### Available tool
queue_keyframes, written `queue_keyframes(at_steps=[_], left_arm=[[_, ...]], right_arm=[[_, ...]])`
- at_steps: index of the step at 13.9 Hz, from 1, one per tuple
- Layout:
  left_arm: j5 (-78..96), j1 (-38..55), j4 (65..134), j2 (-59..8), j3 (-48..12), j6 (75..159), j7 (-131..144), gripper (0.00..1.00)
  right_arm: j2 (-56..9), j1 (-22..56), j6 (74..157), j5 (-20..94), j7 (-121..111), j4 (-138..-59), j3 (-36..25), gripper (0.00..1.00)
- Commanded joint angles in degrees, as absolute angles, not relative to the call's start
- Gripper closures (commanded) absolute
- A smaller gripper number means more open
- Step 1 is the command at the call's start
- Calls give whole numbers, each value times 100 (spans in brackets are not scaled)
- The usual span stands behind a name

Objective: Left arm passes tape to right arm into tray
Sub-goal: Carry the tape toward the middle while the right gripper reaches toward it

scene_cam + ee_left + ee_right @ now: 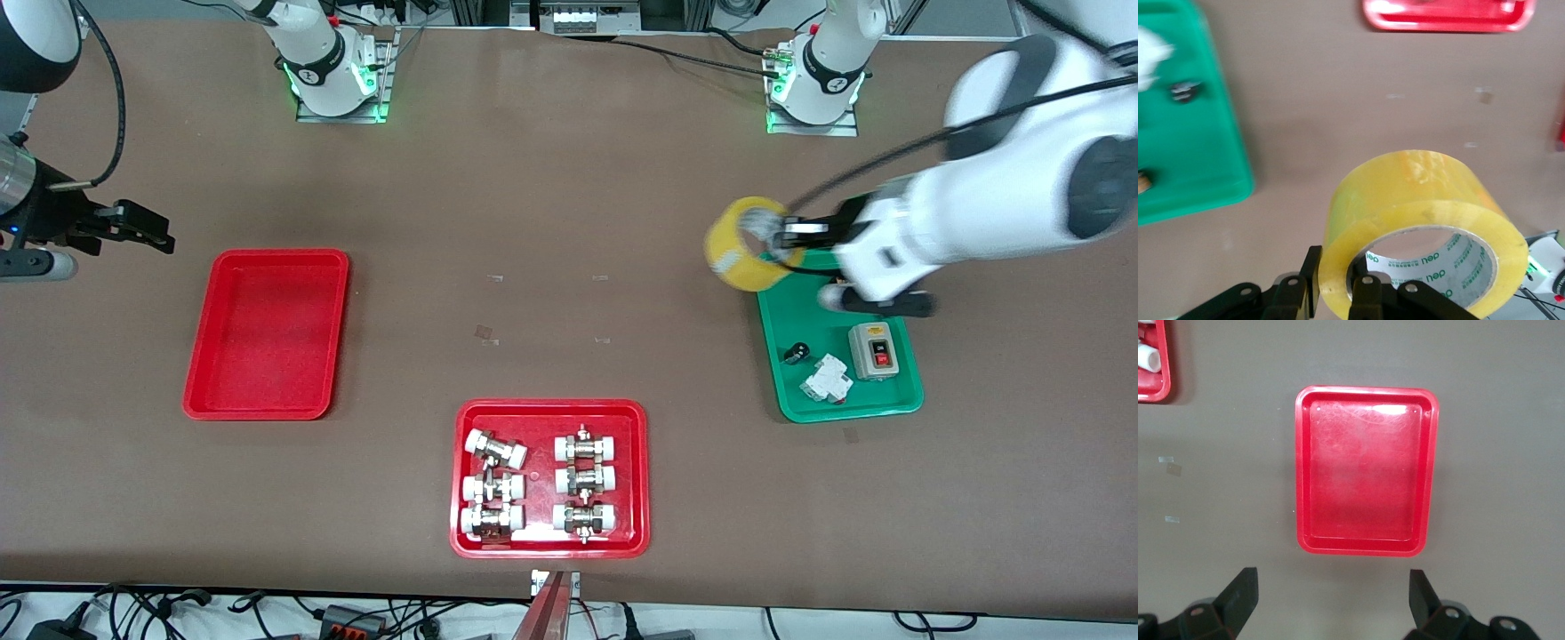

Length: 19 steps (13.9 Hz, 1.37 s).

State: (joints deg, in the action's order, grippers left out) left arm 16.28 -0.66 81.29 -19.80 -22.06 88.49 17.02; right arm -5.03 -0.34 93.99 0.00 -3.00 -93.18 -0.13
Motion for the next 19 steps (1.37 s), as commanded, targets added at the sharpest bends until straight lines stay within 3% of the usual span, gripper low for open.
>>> queue_keyframes(at_steps=[1, 5, 12, 15, 19], left_arm=[[2021, 411, 7893, -2547, -2215, 9672, 1670, 98], [2381, 1220, 7910, -3251, -2215, 11326, 2432, 98], [2574, 2196, 7954, -3998, -2206, 13647, 3698, 97], [2776, 2355, 7945, -4157, -2215, 14166, 3779, 97], [3208, 2584, 7901, -4271, -2188, 14229, 4174, 96]], right_arm=[[-736, 341, 9316, 35, -307, -9281, -9, 0], [-1150, 518, 9290, 306, -369, -9177, 17, 0], [-1880, 765, 9395, 3230, -806, -8965, 18, 0], [-2231, 773, 9492, 4005, -1720, -8754, 18, 0], [-2873, 747, 9492, 5184, -3179, -8508, 9, 0]])
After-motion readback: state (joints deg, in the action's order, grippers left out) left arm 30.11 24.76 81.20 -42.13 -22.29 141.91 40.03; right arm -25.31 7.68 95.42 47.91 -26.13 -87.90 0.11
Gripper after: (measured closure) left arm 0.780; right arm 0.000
